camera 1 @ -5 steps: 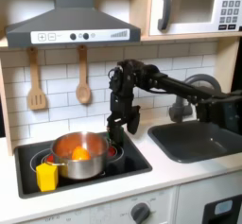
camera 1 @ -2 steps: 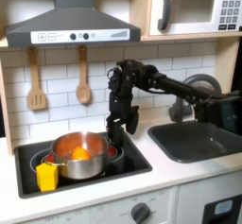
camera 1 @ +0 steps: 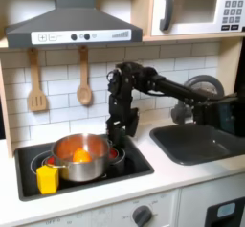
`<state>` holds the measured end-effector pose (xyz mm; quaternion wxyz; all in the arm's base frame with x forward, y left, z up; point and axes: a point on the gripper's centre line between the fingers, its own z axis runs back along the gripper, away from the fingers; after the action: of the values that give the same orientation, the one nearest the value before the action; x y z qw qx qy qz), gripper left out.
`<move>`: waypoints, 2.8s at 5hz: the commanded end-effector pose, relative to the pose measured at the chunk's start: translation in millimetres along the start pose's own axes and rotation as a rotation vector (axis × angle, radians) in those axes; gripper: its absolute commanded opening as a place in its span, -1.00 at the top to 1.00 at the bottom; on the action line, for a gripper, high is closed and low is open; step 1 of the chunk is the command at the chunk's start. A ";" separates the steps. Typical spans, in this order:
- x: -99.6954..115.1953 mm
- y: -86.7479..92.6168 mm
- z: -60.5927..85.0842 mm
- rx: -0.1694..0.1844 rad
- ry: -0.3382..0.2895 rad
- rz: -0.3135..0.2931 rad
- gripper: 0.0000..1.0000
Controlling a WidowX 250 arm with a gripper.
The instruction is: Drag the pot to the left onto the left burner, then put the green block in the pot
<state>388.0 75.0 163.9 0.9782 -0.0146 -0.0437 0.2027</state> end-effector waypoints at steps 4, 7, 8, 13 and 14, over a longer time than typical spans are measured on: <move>4.9 -12.6 -6.6 -0.009 0.009 -0.011 -1.00; 13.9 -17.6 -7.7 -0.023 0.009 -0.002 -1.00; 17.7 -19.6 -7.4 -0.020 0.009 0.000 -1.00; 23.1 -18.5 -13.1 -0.024 0.015 0.009 -1.00; 23.4 -19.9 -16.3 -0.017 0.017 0.002 -1.00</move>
<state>419.6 66.0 150.7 0.9780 -0.0264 -0.0391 0.2033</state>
